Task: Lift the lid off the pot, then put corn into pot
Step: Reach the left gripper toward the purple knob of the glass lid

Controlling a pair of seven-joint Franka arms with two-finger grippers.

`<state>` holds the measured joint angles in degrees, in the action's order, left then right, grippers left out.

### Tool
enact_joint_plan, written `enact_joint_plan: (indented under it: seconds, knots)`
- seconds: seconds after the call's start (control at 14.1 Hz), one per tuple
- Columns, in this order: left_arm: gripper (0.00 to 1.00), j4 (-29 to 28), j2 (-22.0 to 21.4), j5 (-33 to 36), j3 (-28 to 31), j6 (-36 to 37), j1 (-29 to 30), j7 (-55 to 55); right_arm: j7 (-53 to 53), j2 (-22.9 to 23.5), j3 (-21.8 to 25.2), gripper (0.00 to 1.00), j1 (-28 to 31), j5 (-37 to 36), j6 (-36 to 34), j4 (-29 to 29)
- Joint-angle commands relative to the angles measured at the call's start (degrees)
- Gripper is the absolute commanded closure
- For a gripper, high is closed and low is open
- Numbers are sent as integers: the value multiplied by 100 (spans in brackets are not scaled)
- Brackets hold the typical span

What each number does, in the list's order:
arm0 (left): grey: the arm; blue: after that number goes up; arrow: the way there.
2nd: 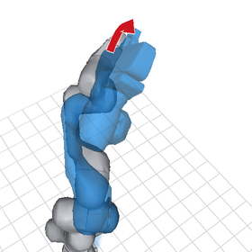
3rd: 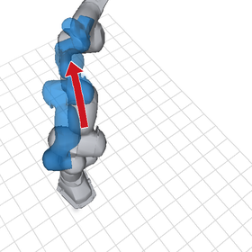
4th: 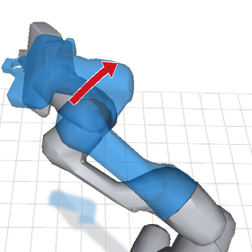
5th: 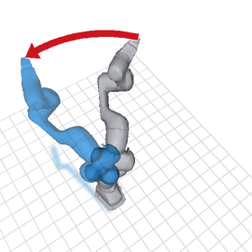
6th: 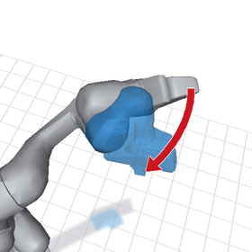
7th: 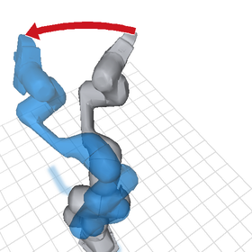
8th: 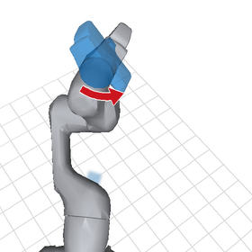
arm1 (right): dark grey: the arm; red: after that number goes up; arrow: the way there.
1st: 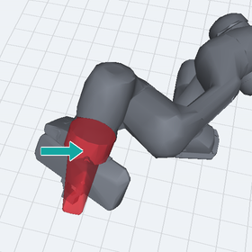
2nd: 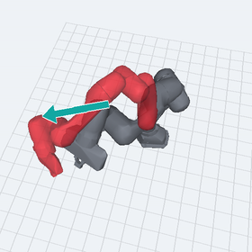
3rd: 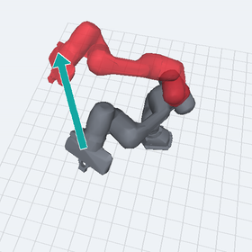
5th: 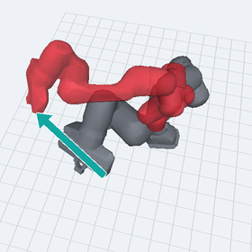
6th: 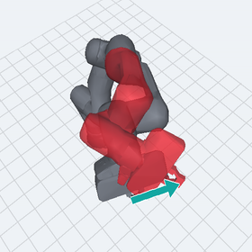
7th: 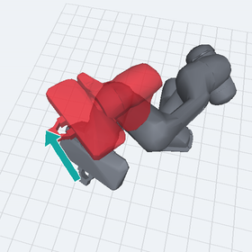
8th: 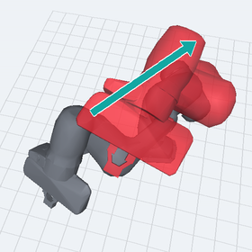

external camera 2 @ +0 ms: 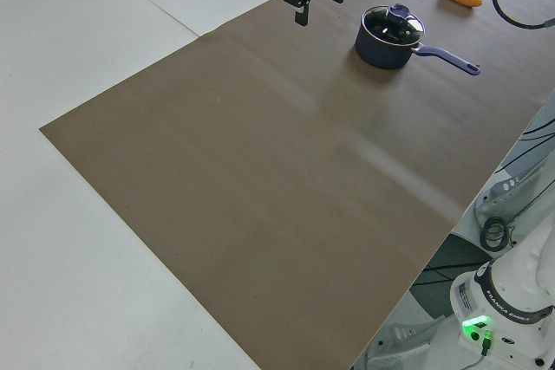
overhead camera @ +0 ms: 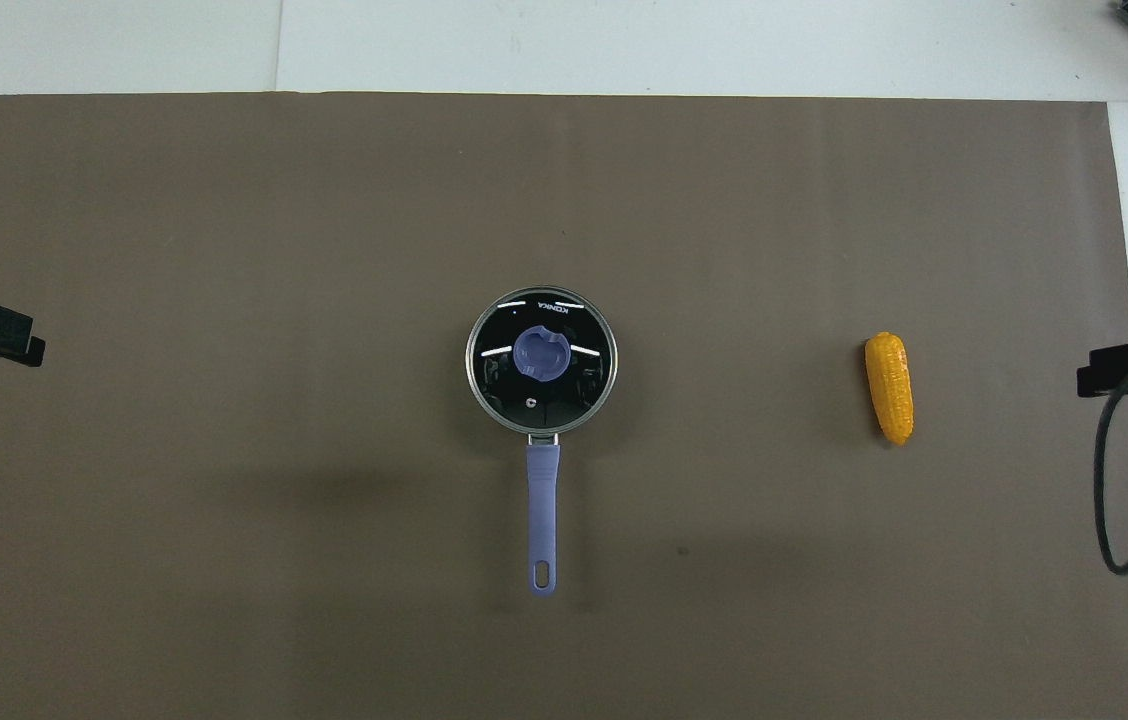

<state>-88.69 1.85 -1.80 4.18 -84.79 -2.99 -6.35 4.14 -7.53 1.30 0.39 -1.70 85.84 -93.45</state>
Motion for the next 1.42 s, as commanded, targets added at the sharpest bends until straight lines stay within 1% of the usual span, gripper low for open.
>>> enact_joint_plan:
  seconds: [0.0, 0.28, 0.85, 1.13, 1.35]
  knots:
    - [0, -456, -264, 92, 31, -318, -96, -50, -89, -11, -33, 0, 57, -76, 99, -42]
    - [0, -763, -264, 92, 31, -652, -455, -24, -89, -11, -33, 0, 57, -76, 99, -42]
    - [0, -852, -54, 84, 31, -1171, -1291, 652, -89, -11, -33, 0, 57, -76, 99, -42]
    - [0, -852, 209, 31, 31, -1452, -1730, 1187, -89, -11, -33, 0, 57, -76, 99, -42]
    - [0, -852, 412, 4, 31, -1750, -2152, 1837, -89, -11, -33, 0, 57, -76, 99, -42]
